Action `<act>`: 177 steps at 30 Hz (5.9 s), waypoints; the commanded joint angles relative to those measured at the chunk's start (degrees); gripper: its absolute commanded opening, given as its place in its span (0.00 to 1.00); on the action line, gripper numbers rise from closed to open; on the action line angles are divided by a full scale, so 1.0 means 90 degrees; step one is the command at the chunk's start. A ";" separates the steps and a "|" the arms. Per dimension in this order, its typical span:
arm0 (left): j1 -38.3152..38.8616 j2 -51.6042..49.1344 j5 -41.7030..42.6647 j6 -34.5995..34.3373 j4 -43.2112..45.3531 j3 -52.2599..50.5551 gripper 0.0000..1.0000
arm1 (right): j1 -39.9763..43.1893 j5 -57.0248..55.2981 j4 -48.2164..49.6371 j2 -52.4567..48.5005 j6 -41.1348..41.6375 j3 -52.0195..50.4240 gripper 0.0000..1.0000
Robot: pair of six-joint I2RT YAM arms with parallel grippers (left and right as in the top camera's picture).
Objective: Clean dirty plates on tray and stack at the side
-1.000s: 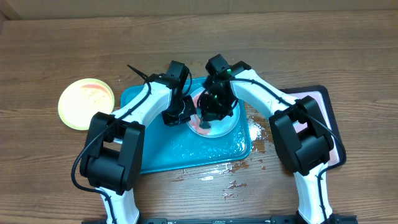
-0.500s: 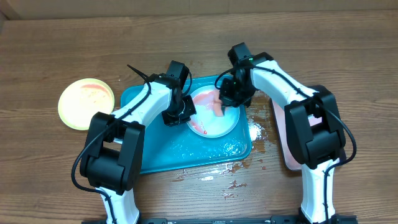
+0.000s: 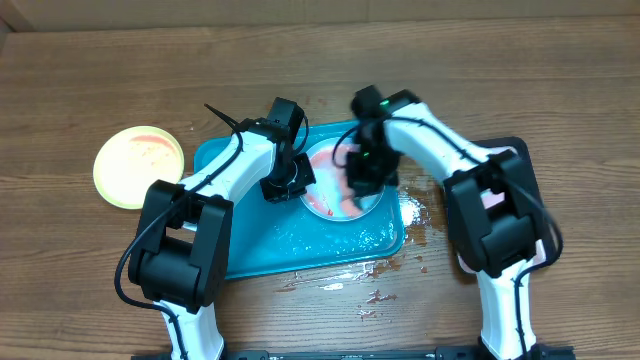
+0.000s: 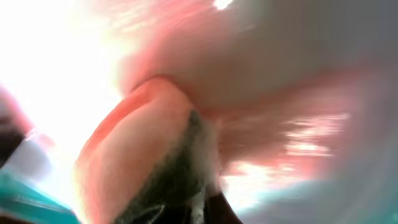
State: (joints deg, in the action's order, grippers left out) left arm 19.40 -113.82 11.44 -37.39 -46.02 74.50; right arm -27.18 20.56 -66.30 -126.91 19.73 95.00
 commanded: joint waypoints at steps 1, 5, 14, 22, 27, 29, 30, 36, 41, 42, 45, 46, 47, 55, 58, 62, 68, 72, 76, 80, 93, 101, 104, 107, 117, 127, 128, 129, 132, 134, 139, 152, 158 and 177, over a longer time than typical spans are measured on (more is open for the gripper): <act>-0.0039 -0.0294 -0.0216 -0.0087 -0.0029 -0.0250 0.04 | -0.0537 0.0777 0.0347 -0.0129 0.0141 -0.0104 0.04; -0.0041 -0.0294 -0.0143 -0.0087 -0.0027 -0.0250 0.04 | -0.0738 0.0770 0.0831 -0.0129 0.0661 -0.0104 0.04; -0.0039 -0.0294 -0.0090 -0.0087 -0.0087 -0.0250 0.04 | -0.0289 0.0129 0.1452 -0.0129 0.1659 -0.0187 0.04; -0.0041 -0.0294 -0.0090 -0.0087 -0.0097 -0.0250 0.04 | 0.0359 -0.0687 0.1360 -0.0129 0.1838 -0.0187 0.04; -0.0041 -0.0294 -0.0095 -0.0087 -0.0100 -0.0250 0.04 | 0.0675 -0.1287 0.0906 -0.0129 0.1620 -0.0187 0.04; -0.0041 -0.0294 -0.0100 -0.0085 -0.0095 -0.0250 0.04 | 0.0714 -0.1248 0.0753 -0.0124 0.1115 -0.0180 0.04; -0.0041 -0.0294 -0.0104 -0.0085 -0.0080 -0.0250 0.04 | 0.0712 -0.1239 0.0634 -0.0102 0.0884 -0.0165 0.04; -0.0041 -0.0294 -0.0109 -0.0092 -0.0002 -0.0248 0.04 | 0.0576 -0.1231 0.0129 0.0442 0.0282 0.0007 0.04; -0.0041 -0.0291 -0.0107 -0.0107 -0.0056 -0.0248 0.04 | 0.0559 -0.1100 -0.0066 0.1263 0.0257 0.0180 0.04; -0.0041 -0.0277 -0.0107 -0.0107 -0.0058 -0.0248 0.04 | 0.0559 -0.1044 -0.0070 0.1438 0.0206 0.0180 0.04; -0.0041 -0.0153 -0.0160 -0.0107 -0.0053 -0.0245 0.04 | 0.0563 -0.0797 -0.0104 0.2103 -0.0134 0.0180 0.04; -0.0041 -0.0044 -0.0209 -0.0107 -0.0056 -0.0238 0.04 | 0.0563 -0.0797 -0.0136 0.2293 -0.0185 0.0180 0.04; -0.0041 0.0070 -0.0284 -0.0104 -0.0066 -0.0216 0.04 | 0.0563 -0.0806 -0.0194 0.2521 -0.0233 0.0182 0.04; -0.0022 0.1562 -0.1450 0.0085 -0.0658 -0.0044 0.05 | 0.0821 -0.1991 -0.1345 0.3825 0.0323 0.0180 0.04; -0.0022 0.2166 -0.1868 0.0163 -0.1073 -0.0044 0.04 | 0.1120 -0.2523 -0.1814 0.4005 0.0338 0.0180 0.04; -0.0010 0.2895 -0.2336 0.0600 -0.1549 -0.0044 0.04 | 0.1768 -0.2732 -0.2217 0.4022 0.0333 0.0153 0.04; 0.0223 0.3706 -0.3470 0.0964 -0.2205 -0.0039 0.05 | 0.2907 -0.2997 -0.2310 0.4014 0.0333 -0.0204 0.04; 0.0493 0.3893 -0.4607 0.0991 -0.2438 0.0063 0.04 | 0.3473 -0.2994 -0.2042 0.4012 0.0333 -0.0631 0.04; 0.0814 0.3886 -0.5865 0.1384 -0.2390 0.0350 0.04 | 0.3706 -0.2703 -0.1666 0.4010 0.0333 -0.1277 0.04; 0.1163 0.3886 -0.6717 0.2402 -0.1787 0.0656 0.04 | 0.3701 -0.2652 -0.1112 0.4010 0.0335 -0.2140 0.04; 0.2144 0.3857 -0.8344 0.4996 0.0044 0.0794 0.04 | 0.3701 -0.2436 -0.0393 0.4010 0.0478 -0.3191 0.04; 0.2183 0.3857 -0.8342 0.5015 0.0049 0.0794 0.04 | 0.3701 -0.2438 -0.0369 0.4010 0.0478 -0.3191 0.04; 0.2183 0.3857 -0.8342 0.5010 0.0049 0.0794 0.04 | 0.3701 -0.2438 -0.0335 0.4010 0.0478 -0.3191 0.04; 0.2183 0.3857 -0.8344 0.5015 0.0044 0.0794 0.04 | 0.3701 -0.2438 -0.0299 0.4010 0.0481 -0.3191 0.04; 0.2183 0.3857 -0.8342 0.5015 -0.0010 0.0794 0.04 | 0.3701 -0.2438 -0.0100 0.4010 0.0481 -0.3191 0.04; 0.2183 0.3857 -0.8340 0.5013 -0.0051 0.0794 0.04 | 0.3701 -0.2446 0.0175 0.4010 0.0478 -0.3194 0.04; 0.2183 0.3857 -0.8340 0.5015 -0.0051 0.0794 0.04 | 0.3701 -0.2443 0.0185 0.4010 0.0478 -0.3194 0.04; 0.2183 0.3857 -0.8340 0.5013 -0.0051 0.0794 0.04 | 0.3701 -0.2446 0.0197 0.4010 0.0478 -0.3194 0.04; 0.2183 0.3857 -0.8340 0.5015 -0.0051 0.0794 0.04 | 0.3701 -0.2531 0.0279 0.4010 0.0478 -0.3242 0.04; 0.2183 0.3857 -0.8342 0.5015 -0.0056 0.0794 0.04 | 0.3701 -0.2616 0.0357 0.4010 0.0478 -0.3322 0.04; 0.2183 0.3857 -0.8340 0.5015 -0.0056 0.0794 0.04 | 0.3701 -0.2657 0.0631 0.4010 0.0486 -0.3543 0.04; 0.2183 0.3857 -0.8342 0.5017 -0.0058 0.0794 0.04 | 0.3701 -0.2659 0.1086 0.4005 0.0478 -0.3568 0.05; 0.2183 0.3857 -0.8340 0.5017 -0.0056 0.0794 0.04 | 0.3701 -0.2659 0.1260 0.4005 0.0483 -0.3687 0.04; 0.2183 0.3857 -0.8315 0.5015 -0.0056 0.0794 0.05 | 0.3701 -0.2596 0.1664 0.4002 0.0648 -0.4131 0.56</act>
State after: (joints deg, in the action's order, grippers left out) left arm 38.65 -79.77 -62.24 7.51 -46.72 80.34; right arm 6.24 -2.59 -51.68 -91.46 25.28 57.82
